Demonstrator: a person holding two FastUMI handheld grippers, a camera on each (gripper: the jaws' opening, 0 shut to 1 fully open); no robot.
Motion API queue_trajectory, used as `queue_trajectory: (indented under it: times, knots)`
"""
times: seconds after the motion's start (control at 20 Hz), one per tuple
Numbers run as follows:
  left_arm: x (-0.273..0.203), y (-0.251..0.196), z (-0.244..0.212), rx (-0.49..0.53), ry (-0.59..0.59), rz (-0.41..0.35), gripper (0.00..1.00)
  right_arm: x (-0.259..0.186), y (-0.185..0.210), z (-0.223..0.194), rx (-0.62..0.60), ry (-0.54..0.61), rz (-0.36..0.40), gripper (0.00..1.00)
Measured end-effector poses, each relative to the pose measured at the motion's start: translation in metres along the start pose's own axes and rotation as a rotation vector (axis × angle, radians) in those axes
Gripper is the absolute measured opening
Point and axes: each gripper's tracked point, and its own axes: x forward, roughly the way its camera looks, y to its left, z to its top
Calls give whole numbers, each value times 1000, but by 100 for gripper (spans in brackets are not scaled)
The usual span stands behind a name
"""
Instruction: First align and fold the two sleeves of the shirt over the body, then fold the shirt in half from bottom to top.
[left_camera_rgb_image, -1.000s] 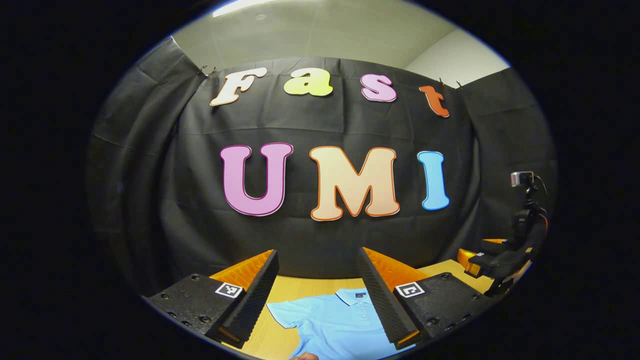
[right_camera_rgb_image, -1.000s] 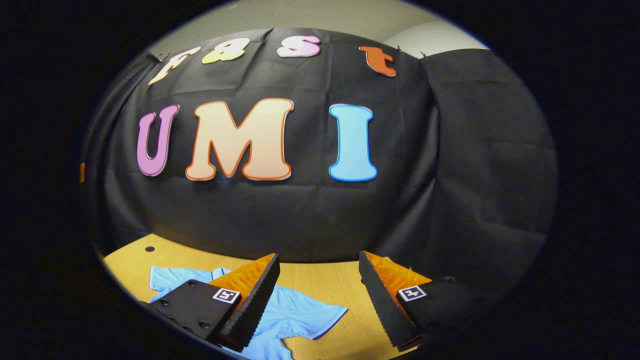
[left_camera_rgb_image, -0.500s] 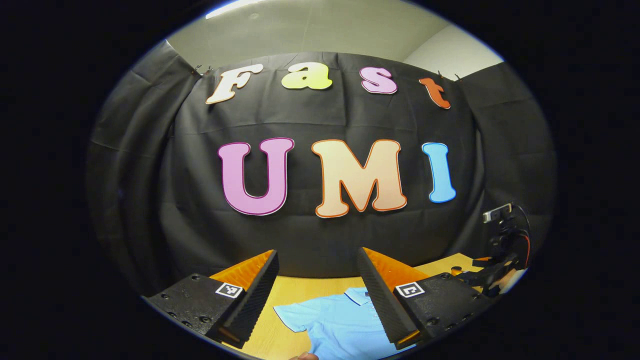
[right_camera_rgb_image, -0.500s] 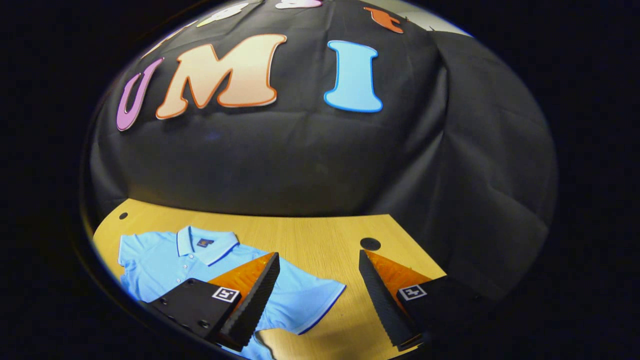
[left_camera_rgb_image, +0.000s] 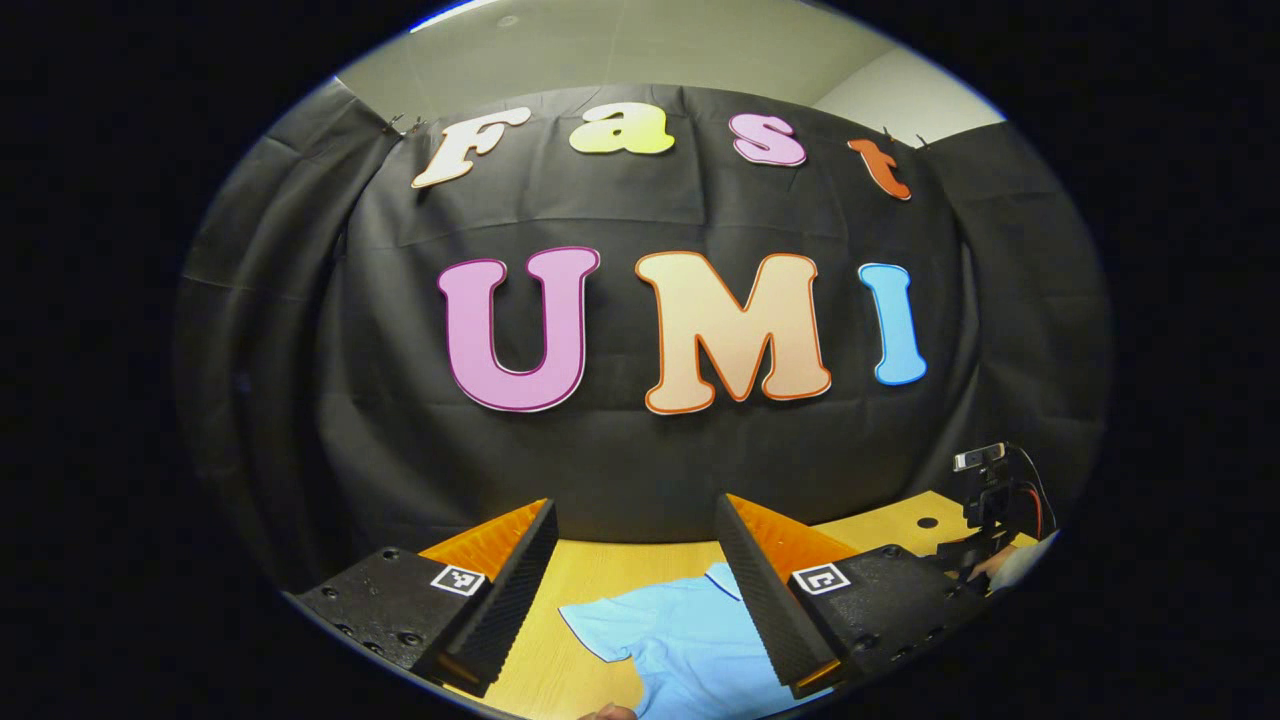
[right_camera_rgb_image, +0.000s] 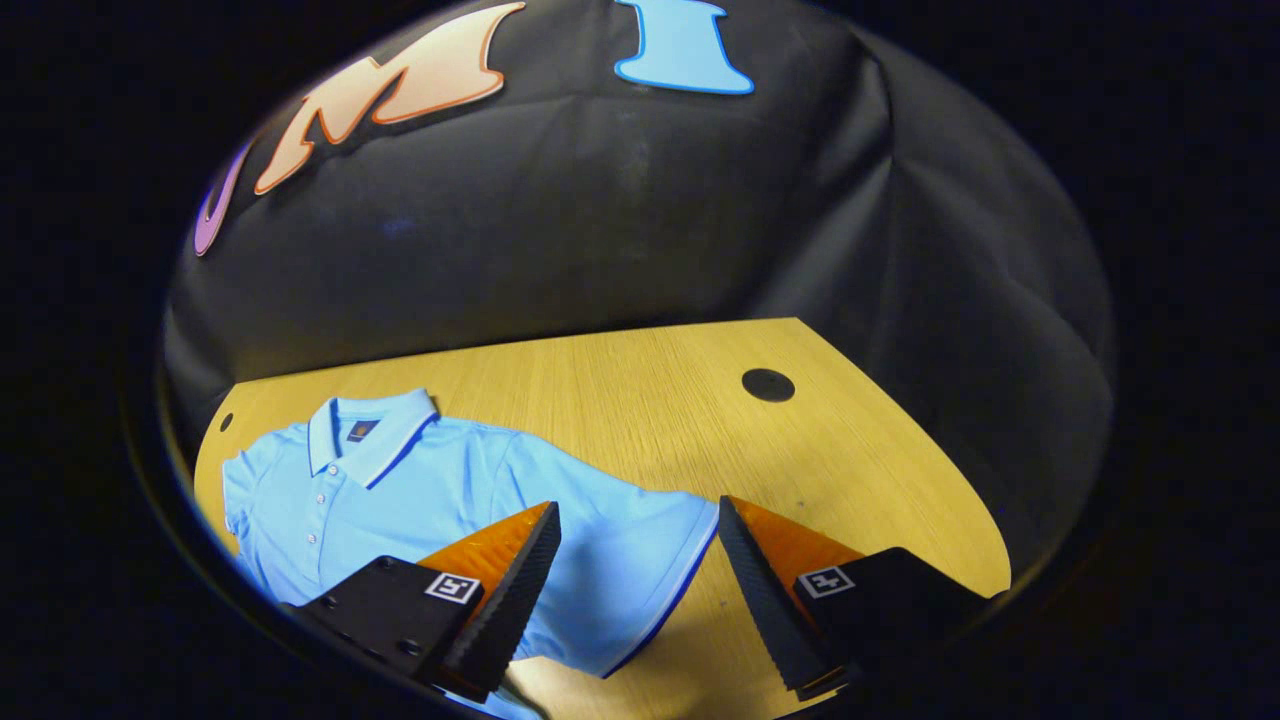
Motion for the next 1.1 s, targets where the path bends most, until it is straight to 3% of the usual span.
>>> queue_trajectory:
  times: [0.25,0.4,0.45,0.5,0.55,0.6,0.65,1.1]
  knots:
    - [2,15,-9,-4,22,20,95,10,-5,-23,4,84,-26,98]
    - [3,20,-11,-8,27,28,95,11,1,-25,51,103,-9,91]
    - [3,20,-12,-9,30,29,95,15,0,-23,56,99,-3,77]
    - [4,20,-13,-13,31,29,96,11,3,-25,63,105,4,74]
    - [2,20,-14,-16,34,27,95,12,8,-22,71,99,19,51]
    - [2,21,-16,-17,40,30,95,10,9,-23,91,108,14,43]
    - [3,21,-19,-21,45,30,95,8,12,-19,108,110,18,8]
    - [5,29,-34,-41,76,60,95,-40,112,32,256,17,299,5]
